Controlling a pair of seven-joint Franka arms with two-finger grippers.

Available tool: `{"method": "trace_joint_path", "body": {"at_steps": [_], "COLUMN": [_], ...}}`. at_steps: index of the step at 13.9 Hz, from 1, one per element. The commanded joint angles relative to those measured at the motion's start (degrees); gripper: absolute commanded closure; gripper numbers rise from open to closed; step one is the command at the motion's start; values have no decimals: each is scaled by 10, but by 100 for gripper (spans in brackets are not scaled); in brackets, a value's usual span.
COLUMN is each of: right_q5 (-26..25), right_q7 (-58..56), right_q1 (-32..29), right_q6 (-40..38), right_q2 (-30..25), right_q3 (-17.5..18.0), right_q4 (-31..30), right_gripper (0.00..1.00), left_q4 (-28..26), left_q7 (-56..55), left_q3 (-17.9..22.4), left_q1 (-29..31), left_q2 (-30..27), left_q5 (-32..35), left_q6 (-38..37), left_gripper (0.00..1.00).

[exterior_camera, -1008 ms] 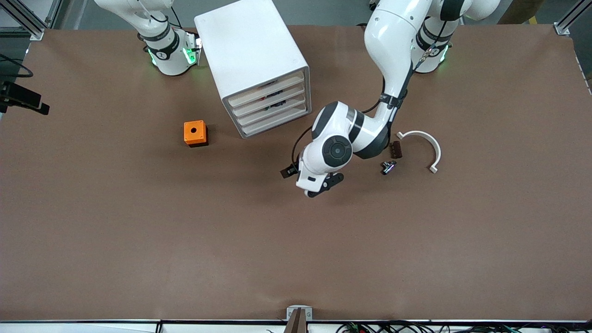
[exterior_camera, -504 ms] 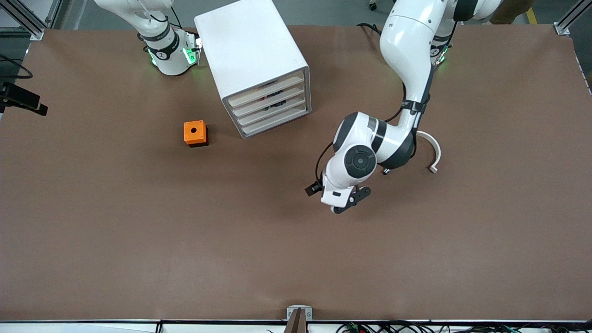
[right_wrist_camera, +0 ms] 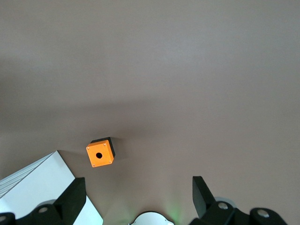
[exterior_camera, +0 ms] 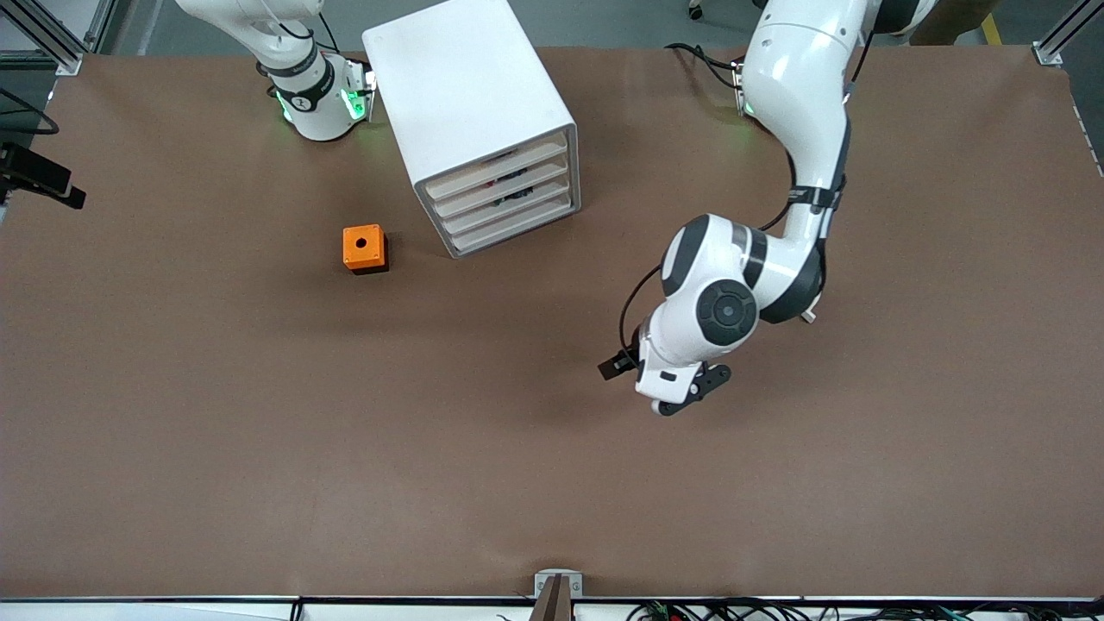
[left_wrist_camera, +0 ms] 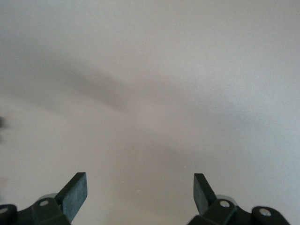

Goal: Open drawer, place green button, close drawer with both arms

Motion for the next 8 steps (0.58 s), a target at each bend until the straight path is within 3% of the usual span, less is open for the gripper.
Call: {"method": "trace_joint_path", "body": {"at_steps": [1,6,8], "right_q5": [-5,-5,-1], "right_q7": [-30,-23,-23], "right_q1": [-3,3,2], "right_q6": [11,16,11], "right_q2": [-16,-27,-29], "right_q3": [-1,4,4], "right_q4": [-20,-34,-33], "right_gripper": [0,0,0], "left_q4": [-12,-26,-88], "left_q7": [67,200,265], "left_q3": [-2,-3,-3], "left_q1": [32,98,116], "left_q2": [-65,-157,-226], "left_q5": [28,59,81], "left_q6": [-82,-219,-237], "left_gripper": [0,0,0]}}
